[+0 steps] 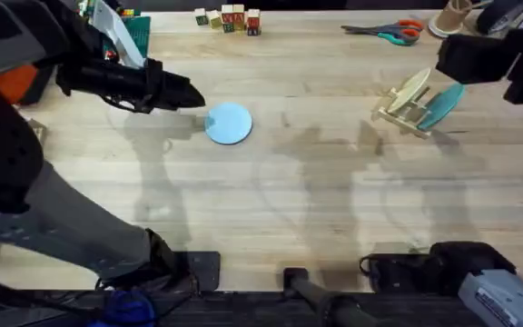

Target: Pick up the plates from the table one by one and place each into a slot on the dish rack.

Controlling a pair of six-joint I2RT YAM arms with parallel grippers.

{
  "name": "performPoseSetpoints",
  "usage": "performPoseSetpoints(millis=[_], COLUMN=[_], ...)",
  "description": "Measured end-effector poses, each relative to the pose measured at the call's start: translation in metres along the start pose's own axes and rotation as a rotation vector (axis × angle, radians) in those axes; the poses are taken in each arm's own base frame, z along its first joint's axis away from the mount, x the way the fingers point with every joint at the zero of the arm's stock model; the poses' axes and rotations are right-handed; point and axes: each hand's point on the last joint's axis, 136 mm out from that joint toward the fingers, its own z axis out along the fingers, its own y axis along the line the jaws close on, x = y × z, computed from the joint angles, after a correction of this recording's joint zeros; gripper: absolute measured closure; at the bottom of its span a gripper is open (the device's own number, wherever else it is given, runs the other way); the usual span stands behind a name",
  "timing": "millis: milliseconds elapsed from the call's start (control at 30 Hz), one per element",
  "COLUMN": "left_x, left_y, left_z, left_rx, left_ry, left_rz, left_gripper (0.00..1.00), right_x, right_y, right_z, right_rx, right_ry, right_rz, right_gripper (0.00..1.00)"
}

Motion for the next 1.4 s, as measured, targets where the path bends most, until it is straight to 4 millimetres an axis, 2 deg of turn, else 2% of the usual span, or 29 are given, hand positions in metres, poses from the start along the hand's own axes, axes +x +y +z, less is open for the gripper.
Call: performPoseSetpoints(millis=[600, 933, 1400], left_x=[0.005, 0.015, 0.016], left_y=[0.034, 0.055, 0.059], left_z=[0.025, 0.042, 0.047], left_rx=[0.020, 0.042, 0.065], left_ry=[0.053, 0.101, 0.108], left_rz=[-0.059, -0.131, -0.155], left_gripper=[0.962, 0.962, 0.962], right_x=[0.000, 0.000, 0.000], right_y=[0.000, 0.000, 0.000], right_z=[0.000, 0.000, 0.000], right_rx=[0.000, 0.000, 0.000], right_ry=[0.000, 0.000, 0.000], right_rz=[0.000, 0.000, 0.000], right_gripper=[0.007, 0.008, 0.007])
